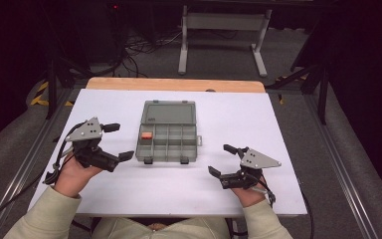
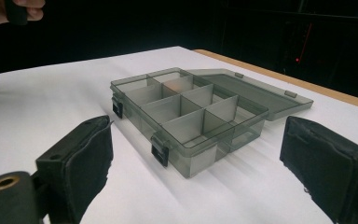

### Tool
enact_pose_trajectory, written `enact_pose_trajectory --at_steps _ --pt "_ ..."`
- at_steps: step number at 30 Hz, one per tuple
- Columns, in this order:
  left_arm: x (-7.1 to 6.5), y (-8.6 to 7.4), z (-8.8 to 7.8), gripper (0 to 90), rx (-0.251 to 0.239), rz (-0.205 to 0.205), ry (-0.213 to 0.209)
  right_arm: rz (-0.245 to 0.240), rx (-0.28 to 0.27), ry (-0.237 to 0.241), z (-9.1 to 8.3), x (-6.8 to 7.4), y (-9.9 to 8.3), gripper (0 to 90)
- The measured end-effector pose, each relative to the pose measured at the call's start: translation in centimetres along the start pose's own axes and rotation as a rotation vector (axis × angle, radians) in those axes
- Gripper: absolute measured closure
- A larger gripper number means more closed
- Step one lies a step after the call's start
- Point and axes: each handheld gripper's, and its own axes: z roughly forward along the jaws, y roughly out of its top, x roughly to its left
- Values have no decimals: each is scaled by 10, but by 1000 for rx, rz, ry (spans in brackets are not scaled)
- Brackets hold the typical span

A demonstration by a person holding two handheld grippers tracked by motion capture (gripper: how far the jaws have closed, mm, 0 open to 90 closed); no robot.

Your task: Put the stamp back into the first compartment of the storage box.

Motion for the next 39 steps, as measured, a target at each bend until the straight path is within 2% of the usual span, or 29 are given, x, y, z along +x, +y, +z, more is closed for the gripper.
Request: enact_pose_trajectory --at_steps 5,8,9,10,12,19,22,25,29,33,35,39 --pt "-1 -21 -10 5 -55 -26 9 1 -3 -1 -1 0 0 95" --pt "0 -32 -16 6 -109 -40 16 0 -1 -2 -1 0 0 95" --pt "1 -39 -19 8 -146 -51 10 -3 -1 -2 -1 1 0 95" --pt "1 -39 -19 9 -146 -51 10 -3 -1 -3 -1 1 0 95" --pt "1 -46 -21 11 -181 -65 11 -3 -1 -3 -1 1 0 95" --pt "4 -69 -22 14 -255 -104 33 -1 -3 -4 -1 1 0 95" --pt "4 -79 -23 16 -273 -96 71 0 -5 -2 -2 1 0 95" --pt "5 -89 -23 17 -288 -99 80 -1 -4 -3 -2 1 0 95" --pt "8 -102 -23 17 -274 -95 103 -1 -1 -5 -2 1 0 95" --pt "9 -112 -21 17 -281 -91 131 2 0 -6 -2 0 -1 94" --pt "11 -118 -17 17 -292 -114 128 3 3 -9 -2 0 -1 93" --pt "13 -126 -11 17 -276 -113 130 3 -2 -10 -3 0 -1 90"
